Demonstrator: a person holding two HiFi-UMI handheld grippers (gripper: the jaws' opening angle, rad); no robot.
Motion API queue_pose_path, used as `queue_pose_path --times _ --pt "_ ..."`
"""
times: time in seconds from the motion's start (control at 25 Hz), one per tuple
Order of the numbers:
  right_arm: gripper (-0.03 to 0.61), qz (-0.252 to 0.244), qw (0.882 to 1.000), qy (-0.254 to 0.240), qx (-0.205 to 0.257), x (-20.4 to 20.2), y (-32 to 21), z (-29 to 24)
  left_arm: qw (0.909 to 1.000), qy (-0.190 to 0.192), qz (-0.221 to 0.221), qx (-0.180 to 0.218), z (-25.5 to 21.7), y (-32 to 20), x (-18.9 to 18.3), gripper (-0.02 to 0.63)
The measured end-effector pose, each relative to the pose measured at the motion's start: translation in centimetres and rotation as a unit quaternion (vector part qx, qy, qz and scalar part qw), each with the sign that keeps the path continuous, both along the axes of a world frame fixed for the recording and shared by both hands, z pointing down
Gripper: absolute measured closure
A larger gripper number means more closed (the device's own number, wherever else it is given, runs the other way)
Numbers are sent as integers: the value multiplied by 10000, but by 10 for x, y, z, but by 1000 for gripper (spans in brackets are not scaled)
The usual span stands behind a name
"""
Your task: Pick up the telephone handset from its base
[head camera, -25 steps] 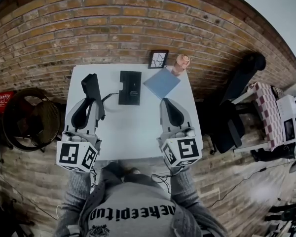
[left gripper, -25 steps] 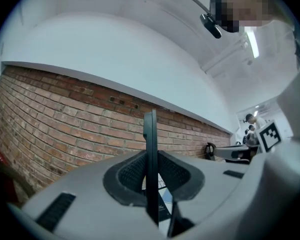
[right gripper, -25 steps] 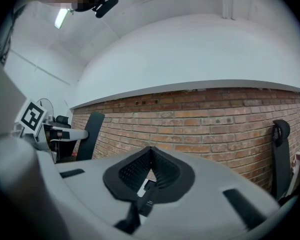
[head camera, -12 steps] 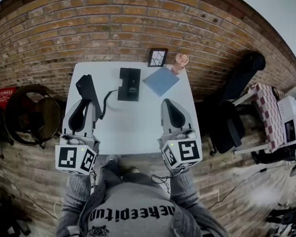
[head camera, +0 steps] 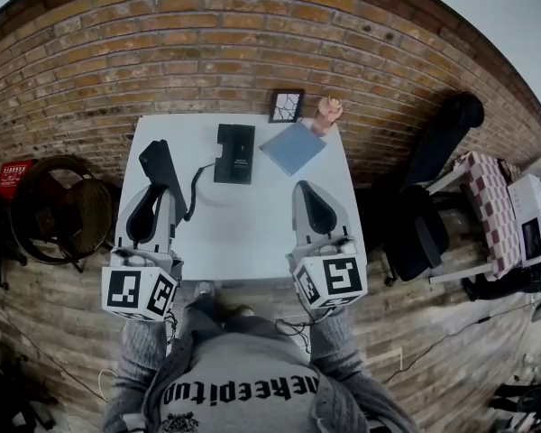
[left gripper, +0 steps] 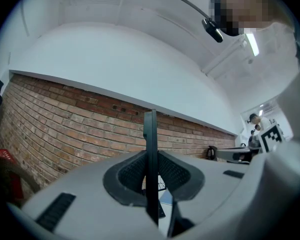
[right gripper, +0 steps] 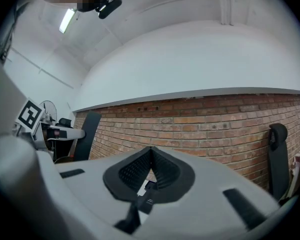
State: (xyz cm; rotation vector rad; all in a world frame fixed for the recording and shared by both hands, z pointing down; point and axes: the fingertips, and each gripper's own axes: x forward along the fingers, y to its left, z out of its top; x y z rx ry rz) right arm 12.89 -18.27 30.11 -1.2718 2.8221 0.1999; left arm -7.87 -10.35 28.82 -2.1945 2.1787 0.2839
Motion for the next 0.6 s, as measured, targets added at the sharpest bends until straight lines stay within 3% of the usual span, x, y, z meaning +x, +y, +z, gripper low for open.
queue_pose_path --times 0.6 --pt "574 -33 10000 -54 -3 6 -4 2 10000 34 10 -80 4 -3 9 546"
